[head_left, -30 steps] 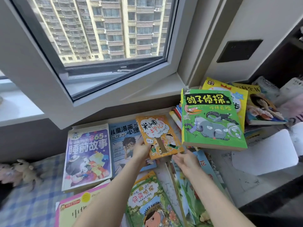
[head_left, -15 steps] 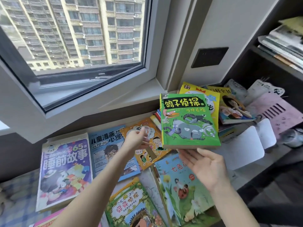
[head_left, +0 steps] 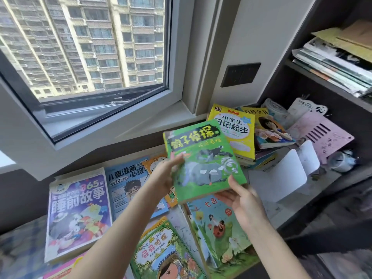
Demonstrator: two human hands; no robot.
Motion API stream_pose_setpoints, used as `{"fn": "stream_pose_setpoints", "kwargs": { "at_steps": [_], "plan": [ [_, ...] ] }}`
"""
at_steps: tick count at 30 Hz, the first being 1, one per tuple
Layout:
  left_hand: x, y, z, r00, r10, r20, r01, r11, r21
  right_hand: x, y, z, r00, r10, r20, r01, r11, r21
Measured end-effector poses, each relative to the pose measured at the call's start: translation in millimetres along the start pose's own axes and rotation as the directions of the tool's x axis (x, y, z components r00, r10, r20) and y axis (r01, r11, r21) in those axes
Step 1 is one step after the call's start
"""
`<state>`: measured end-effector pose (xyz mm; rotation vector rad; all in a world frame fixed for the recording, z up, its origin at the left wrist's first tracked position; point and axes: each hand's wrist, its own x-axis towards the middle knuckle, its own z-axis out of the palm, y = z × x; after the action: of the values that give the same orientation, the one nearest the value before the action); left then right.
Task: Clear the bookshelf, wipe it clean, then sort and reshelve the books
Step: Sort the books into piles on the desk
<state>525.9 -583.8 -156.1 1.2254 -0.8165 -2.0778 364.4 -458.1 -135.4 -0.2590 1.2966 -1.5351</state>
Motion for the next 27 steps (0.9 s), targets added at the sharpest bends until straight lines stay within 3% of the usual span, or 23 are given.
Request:
{"fn": "stream_pose_setpoints", "kwargs": {
  "at_steps": [2,5,9,14,18,21,23,27],
  "plan": [
    [-6.1,-5.9,-19.3,0.995,-0.041,-0.089,0.034,0.996,-0.083,-8.6,8.5,-0.7,0.996,0.035,0.080,-0.026,0.993,-0.114],
    [-24.4,-16.9,-48.9,0.987,-0.059,-0.146,0.053,0.998,-0.047,-10.8,17.1,2.7,0.973,0.166,0.162,-0.113,0.949,-0.293],
    [-49.6,-24.3,-80.2,0.982,-0.031,-0.185,0.032,0.999,0.003,-3.7,30.1,2.3,0.921,0.341,0.187,-0.243,0.880,-0.409],
    [-72.3,-35.9,-106.9,0.965,0.004,-0.261,0.032,0.991,0.131,-6.5,71.4,5.4,0.888,0.425,0.175,-0.238,0.752,-0.615],
    [-85.7,-43.3,-113.2,0.955,0.025,-0.296,0.032,0.982,0.184,-9.8,102.5,6.8,0.883,0.452,0.129,-0.286,0.733,-0.617],
    [-90.4,-46.3,-125.4,0.951,-0.001,-0.311,0.027,0.997,0.079,-9.8,107.2,4.8,0.863,0.481,0.156,-0.339,0.780,-0.526],
    [-95.2,-49.2,-124.5,0.953,0.034,-0.301,-0.005,0.995,0.097,-9.9,108.1,0.4,0.864,0.476,0.163,-0.351,0.802,-0.484],
    [-100.4,-53.2,-126.1,0.934,0.089,-0.347,-0.054,0.993,0.109,-4.2,93.7,-13.4,0.903,0.417,0.105,-0.335,0.835,-0.436]
  ]
}}
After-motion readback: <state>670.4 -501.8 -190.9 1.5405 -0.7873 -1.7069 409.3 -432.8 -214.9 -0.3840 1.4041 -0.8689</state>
